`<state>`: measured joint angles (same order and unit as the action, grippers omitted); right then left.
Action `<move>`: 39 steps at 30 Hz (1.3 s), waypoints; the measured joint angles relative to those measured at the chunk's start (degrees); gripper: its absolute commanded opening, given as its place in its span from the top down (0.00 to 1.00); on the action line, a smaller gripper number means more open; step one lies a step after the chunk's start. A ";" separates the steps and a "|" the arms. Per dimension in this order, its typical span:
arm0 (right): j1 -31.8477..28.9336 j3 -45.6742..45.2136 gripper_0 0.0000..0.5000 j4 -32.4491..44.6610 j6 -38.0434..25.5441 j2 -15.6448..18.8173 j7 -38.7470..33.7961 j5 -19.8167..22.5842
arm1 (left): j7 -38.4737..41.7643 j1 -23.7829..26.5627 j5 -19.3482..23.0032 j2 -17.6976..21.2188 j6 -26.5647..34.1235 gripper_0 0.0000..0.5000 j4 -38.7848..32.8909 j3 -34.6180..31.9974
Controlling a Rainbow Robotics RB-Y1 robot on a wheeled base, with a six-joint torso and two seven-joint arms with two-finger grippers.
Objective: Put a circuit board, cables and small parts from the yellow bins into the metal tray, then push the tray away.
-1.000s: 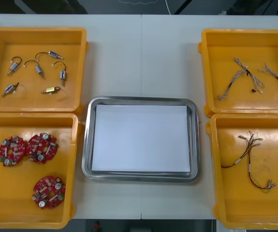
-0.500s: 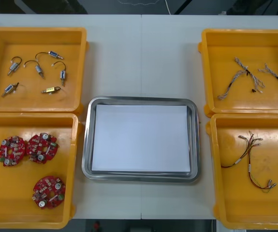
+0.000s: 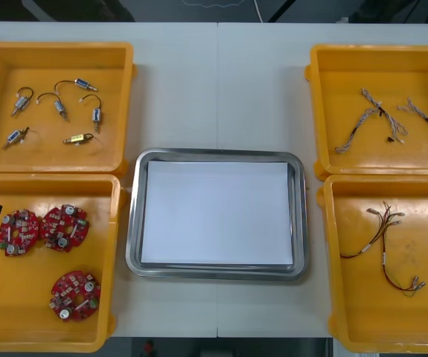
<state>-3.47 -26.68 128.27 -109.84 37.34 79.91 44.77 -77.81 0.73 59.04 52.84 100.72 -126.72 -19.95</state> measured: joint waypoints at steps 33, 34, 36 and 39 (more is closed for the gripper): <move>-13.04 9.13 0.00 -12.73 29.55 0.38 0.10 -3.07 | -39.39 -5.98 7.45 10.84 -26.45 0.00 14.98 14.26; -13.04 9.17 0.00 -13.23 29.80 0.38 0.12 -3.07 | -39.39 -5.98 7.63 10.98 -27.40 0.00 15.57 14.90; -13.04 9.18 0.00 -14.37 30.32 0.38 0.21 -3.06 | -39.40 -5.98 7.96 11.36 -29.53 0.00 16.55 16.46; -13.04 9.21 0.00 -15.84 31.23 0.38 0.34 -3.01 | -39.40 -6.01 8.29 11.99 -31.41 0.00 17.19 18.65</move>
<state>-16.50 -17.48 112.43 -78.60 37.72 80.25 41.76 -117.21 -5.28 67.33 64.83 69.31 -109.54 -1.30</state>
